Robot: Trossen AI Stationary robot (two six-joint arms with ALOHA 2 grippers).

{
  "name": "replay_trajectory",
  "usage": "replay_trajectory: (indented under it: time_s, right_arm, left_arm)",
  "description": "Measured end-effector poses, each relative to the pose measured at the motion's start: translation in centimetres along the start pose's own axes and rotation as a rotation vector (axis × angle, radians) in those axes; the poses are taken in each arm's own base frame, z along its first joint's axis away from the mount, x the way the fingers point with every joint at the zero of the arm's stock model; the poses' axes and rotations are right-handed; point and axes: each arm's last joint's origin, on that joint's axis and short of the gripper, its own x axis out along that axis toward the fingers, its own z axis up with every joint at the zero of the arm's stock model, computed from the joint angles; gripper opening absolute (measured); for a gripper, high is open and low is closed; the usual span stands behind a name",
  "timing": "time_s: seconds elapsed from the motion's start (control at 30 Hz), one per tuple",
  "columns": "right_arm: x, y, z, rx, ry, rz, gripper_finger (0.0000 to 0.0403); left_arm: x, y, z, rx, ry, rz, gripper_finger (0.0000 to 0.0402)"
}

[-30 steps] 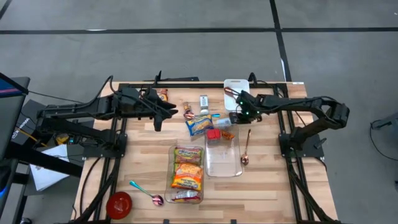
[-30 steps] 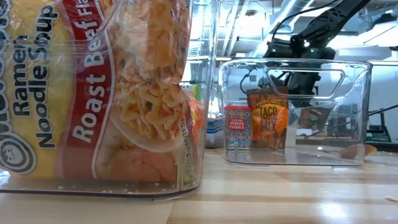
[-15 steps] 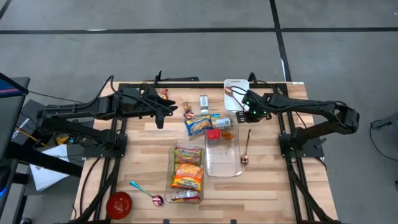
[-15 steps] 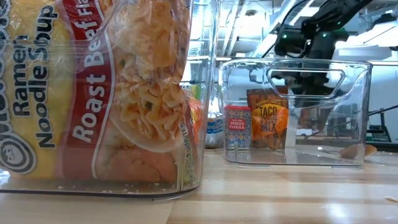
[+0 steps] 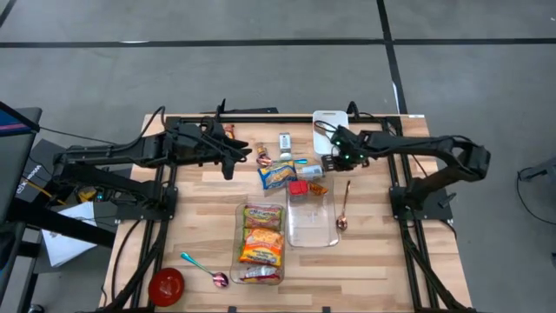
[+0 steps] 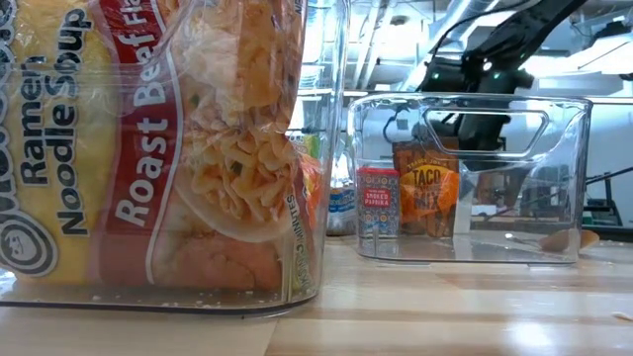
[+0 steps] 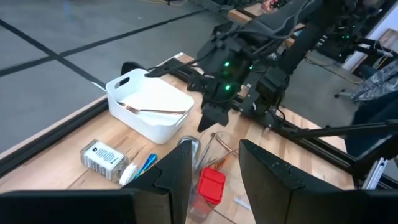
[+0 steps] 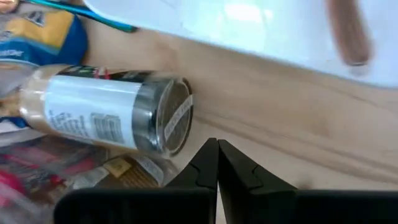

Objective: Pick & Place Food Item
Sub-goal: Put the gold seasoning bottle into the right transparent bin

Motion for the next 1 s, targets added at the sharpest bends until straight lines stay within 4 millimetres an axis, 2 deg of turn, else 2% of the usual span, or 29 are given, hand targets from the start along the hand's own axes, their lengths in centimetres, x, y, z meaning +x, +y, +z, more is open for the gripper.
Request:
replay_trajectory:
  time_s: [0.33, 0.6, 0.73, 0.9, 1.0]
  right_arm:
    - [2.3, 2.2, 0.1, -0.003, 0.028, 0.085, 0.0000]
    - [2.6, 5.6, 2.4, -0.114, -0.004, 0.163, 0.0000]
    - [2.3, 5.7, 3.0, -0.138, 0.004, 0.139, 0.0000]
    - [0.7, 5.4, 3.3, -0.134, -0.028, 0.153, 0.0000]
    - [0.4, 5.0, 3.3, -0.129, -0.013, 0.141, 0.0000]
  left_arm:
    - [-0.1, 0.0, 0.0, -0.021, -0.001, -0.001, 0.0127]
    - [-0.1, 0.0, 0.0, -0.021, 0.000, -0.001, 0.0127]
    - [-0.1, 0.0, 0.0, -0.020, 0.000, -0.001, 0.0127]
    - [-0.1, 0.0, 0.0, -0.013, 0.000, 0.000, 0.0127]
    - [-0.1, 0.0, 0.0, -0.011, -0.001, 0.003, 0.0127]
